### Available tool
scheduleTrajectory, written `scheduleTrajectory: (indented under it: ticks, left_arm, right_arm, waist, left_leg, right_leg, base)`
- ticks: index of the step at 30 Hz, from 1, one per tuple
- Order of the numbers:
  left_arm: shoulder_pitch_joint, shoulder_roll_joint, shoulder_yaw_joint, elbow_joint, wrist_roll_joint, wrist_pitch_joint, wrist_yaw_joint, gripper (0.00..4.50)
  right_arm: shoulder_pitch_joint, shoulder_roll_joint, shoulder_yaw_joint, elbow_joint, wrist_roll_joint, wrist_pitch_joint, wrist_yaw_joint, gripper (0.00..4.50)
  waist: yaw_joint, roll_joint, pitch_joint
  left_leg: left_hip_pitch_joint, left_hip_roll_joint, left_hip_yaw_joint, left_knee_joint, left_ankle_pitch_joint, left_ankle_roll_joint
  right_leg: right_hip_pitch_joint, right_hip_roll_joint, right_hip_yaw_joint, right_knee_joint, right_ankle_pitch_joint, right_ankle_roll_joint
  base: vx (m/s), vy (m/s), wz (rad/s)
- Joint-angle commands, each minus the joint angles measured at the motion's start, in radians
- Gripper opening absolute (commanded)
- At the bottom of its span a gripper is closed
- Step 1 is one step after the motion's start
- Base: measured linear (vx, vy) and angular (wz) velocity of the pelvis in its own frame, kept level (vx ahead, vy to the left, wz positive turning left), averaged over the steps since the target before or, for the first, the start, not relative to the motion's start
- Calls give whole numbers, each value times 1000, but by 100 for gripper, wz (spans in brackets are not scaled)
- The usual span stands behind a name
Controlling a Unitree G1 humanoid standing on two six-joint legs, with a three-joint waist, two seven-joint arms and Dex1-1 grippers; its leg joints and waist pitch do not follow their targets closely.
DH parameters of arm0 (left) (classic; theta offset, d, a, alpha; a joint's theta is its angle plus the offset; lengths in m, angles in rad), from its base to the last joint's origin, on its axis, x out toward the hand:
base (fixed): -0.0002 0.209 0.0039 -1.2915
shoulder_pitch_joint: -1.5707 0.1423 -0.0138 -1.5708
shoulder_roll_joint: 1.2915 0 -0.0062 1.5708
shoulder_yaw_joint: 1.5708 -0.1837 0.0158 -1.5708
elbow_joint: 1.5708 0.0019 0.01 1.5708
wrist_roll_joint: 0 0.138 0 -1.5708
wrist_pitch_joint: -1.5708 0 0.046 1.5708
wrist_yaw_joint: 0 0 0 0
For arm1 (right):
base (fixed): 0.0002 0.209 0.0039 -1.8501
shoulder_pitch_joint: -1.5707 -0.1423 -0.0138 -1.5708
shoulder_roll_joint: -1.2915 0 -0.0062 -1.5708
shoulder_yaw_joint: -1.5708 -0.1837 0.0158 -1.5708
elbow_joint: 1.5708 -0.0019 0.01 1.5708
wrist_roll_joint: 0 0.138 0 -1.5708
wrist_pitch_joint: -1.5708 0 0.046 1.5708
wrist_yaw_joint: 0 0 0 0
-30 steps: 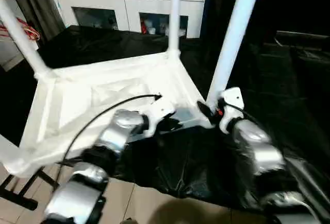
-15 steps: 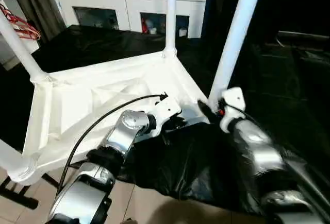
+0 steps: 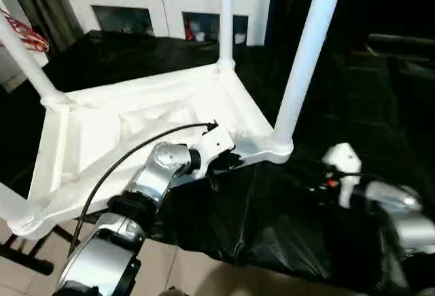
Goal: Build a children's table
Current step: Rotate leg to tighten
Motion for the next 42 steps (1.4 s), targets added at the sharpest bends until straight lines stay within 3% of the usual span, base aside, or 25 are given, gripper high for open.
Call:
scheduleTrajectory:
  ticks: [1,4,6,7,10,12,13,16,20,22,36,42]
  left_arm:
    - [-4,13,-5,-27,-35,-41,-63,0]
    - [-1,18,-8,-32,-41,-42,-85,0]
    - [5,29,-14,-44,-50,-43,-120,0]
    - [11,40,-21,-56,-57,-46,-155,0]
    - [16,47,-23,-64,-63,-45,-181,0]
    - [25,67,-33,-77,-61,-47,-219,0]
    - [28,71,-35,-79,-62,-47,-228,0]
    - [32,78,-35,-83,-64,-46,-233,0]
    - [38,92,-36,-90,-63,-47,-245,0]
    - [40,97,-37,-92,-64,-47,-250,0]
    - [43,140,-36,-94,-69,-51,-275,0]
    - [38,157,-39,-84,-64,-59,-286,0]
  right_arm:
    - [-11,-3,-8,-29,30,0,13,356]
    - [-20,4,-4,-22,12,-21,3,393]
    - [-32,13,5,-29,11,-19,-2,393]
    - [-45,20,22,-34,11,-14,5,393]
    - [-52,22,41,-34,2,-11,18,393]
    - [-94,41,68,18,-30,-31,-2,393]
    - [-103,45,70,28,-34,-32,-5,393]
    - [-126,52,69,51,-35,-24,-11,393]
    - [-151,56,76,78,-40,-25,-8,377]
    - [-154,51,88,81,-41,-26,7,343]
    - [-188,50,121,143,-44,-37,73,219]
    - [-208,46,141,167,-44,-35,110,199]
  waist:
    - [6,-20,-63]
    - [4,-20,-62]
    - [6,-16,-63]
    - [5,-22,-64]
    - [7,-19,-64]
    - [9,-25,-65]
    - [9,-20,-64]
    - [14,-21,-63]
    - [21,-23,-61]
    - [22,-24,-61]
    - [17,-28,-61]
    - [10,-28,-60]
  left_leg:
    - [1,14,5,-43,-116,152]
    - [2,15,4,-45,-128,132]
    - [3,16,4,-45,-126,129]
    - [1,15,3,-45,-116,130]
    - [1,14,5,-42,-100,137]
    - [1,15,6,-42,-97,138]
    - [1,15,5,-43,-100,132]
    - [4,18,6,-43,-114,122]
    - [5,18,6,-45,-138,105]
    - [5,17,6,-46,-141,97]
    - [2,16,5,-43,-135,97]
    - [3,16,5,-43,-147,91]
  right_leg:
    - [61,-42,28,-59,-1,-261]
    - [59,-42,28,-59,-22,-264]
    - [59,-42,28,-58,-11,-267]
    - [62,-42,28,-54,5,-270]
    - [61,-42,28,-50,26,-274]
    - [59,-44,28,-50,21,-274]
    - [57,-44,28,-49,8,-276]
    - [55,-43,31,-49,-5,-275]
    - [54,-45,32,-49,-37,-265]
    - [55,-45,33,-50,-44,-257]
    - [57,-43,32,-43,-12,-272]
    - [58,-44,32,-43,-18,-280]
  base:
    - [0,0,0]
    - [0,0,0]
    - [0,0,0]
    - [0,0,0]
    - [0,0,0]
    - [0,0,0]
    - [0,0,0]
    - [0,0,0]
    - [0,0,0]
    - [0,0,0]
    - [0,0,0]
    - [0,0,0]
